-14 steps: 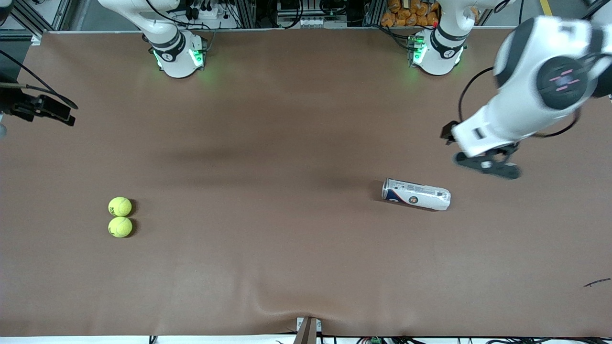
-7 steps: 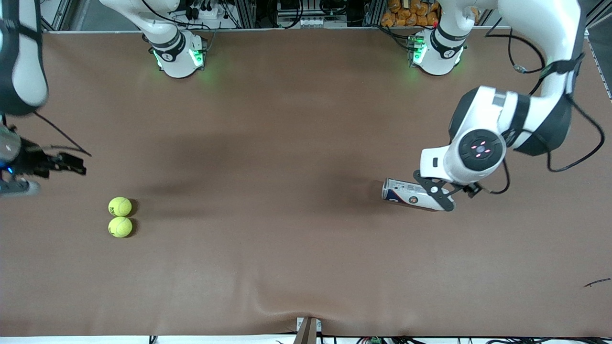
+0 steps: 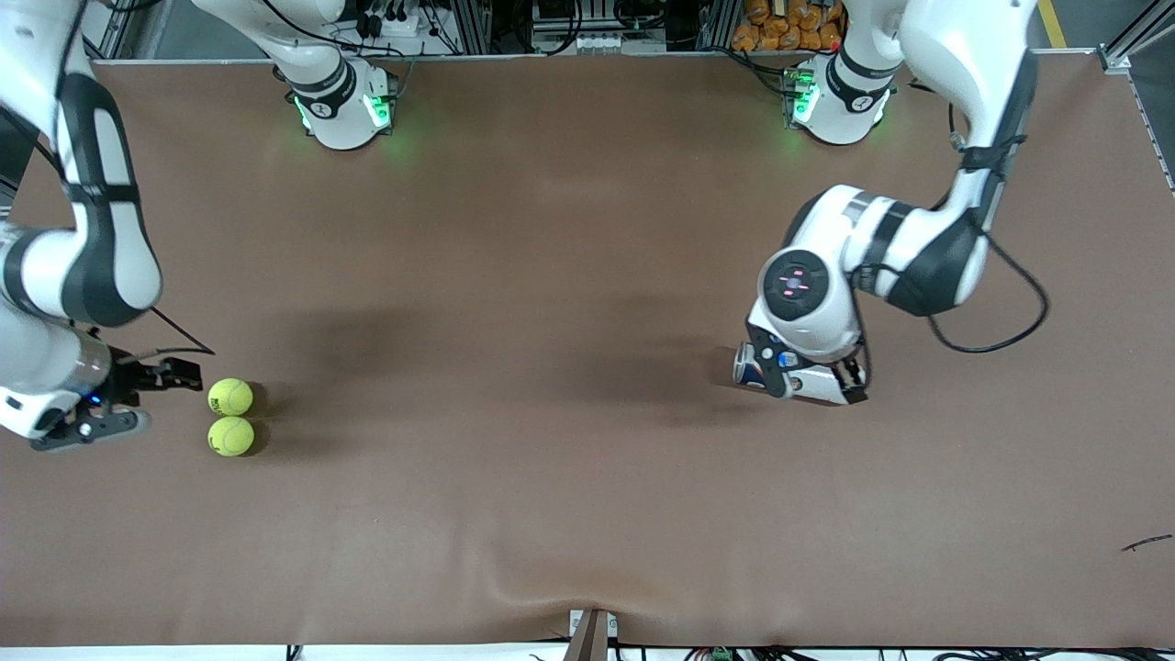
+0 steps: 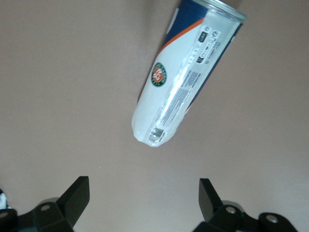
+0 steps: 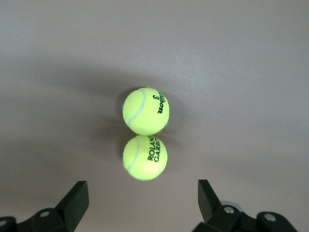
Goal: Insert tennis ball vertically with right arm
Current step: 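Reach the left gripper to the tube while the right gripper reaches the balls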
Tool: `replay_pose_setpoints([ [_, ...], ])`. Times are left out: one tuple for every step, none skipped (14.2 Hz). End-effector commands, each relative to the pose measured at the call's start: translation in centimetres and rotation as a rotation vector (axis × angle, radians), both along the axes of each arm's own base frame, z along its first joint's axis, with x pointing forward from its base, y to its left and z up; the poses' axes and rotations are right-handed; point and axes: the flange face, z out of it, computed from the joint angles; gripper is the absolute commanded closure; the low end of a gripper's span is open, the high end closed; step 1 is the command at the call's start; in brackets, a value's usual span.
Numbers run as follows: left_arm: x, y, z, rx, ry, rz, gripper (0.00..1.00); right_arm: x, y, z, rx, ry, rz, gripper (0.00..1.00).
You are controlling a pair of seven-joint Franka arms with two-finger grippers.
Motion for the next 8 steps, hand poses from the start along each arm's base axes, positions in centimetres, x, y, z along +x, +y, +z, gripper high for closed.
replay_pose_setpoints([
  [-1.8, 1.0, -3.1, -0.001, 0.01, -0.089, 0.0, 0.5, -1.3, -4.0, -0.002, 0.045, 0.017, 0.0],
  [-2.5, 1.2, -3.9, -0.02, 0.009, -0.116, 0.0, 0.2, -2.0, -5.7, 0.003, 0.069, 0.005, 0.0],
  [-2.8, 1.4, -4.7, -0.033, 0.012, -0.134, 0.0, -0.2, -2.8, -7.4, 0.015, 0.093, -0.012, 0.0],
  [-3.1, 1.0, -5.3, -0.029, 0.019, -0.153, 0.0, -0.5, -3.1, -9.2, 0.021, 0.112, -0.02, 0.0],
  [-3.1, 0.5, -5.7, 0.004, 0.015, -0.202, 0.0, -0.4, -3.2, -9.8, 0.022, 0.106, -0.021, 0.0],
  [-3.3, 0.1, -6.3, 0.03, 0.014, -0.234, 0.0, -0.7, -3.1, -10.6, 0.024, 0.113, -0.022, 0.0],
  [-3.5, -0.1, -6.6, 0.045, 0.017, -0.253, 0.0, -0.7, -3.1, -10.9, 0.024, 0.11, -0.025, 0.0],
  [-3.5, -0.1, -7.4, 0.051, 0.028, -0.263, 0.0, -0.8, -3.1, -11.2, 0.029, 0.111, -0.03, 0.0],
])
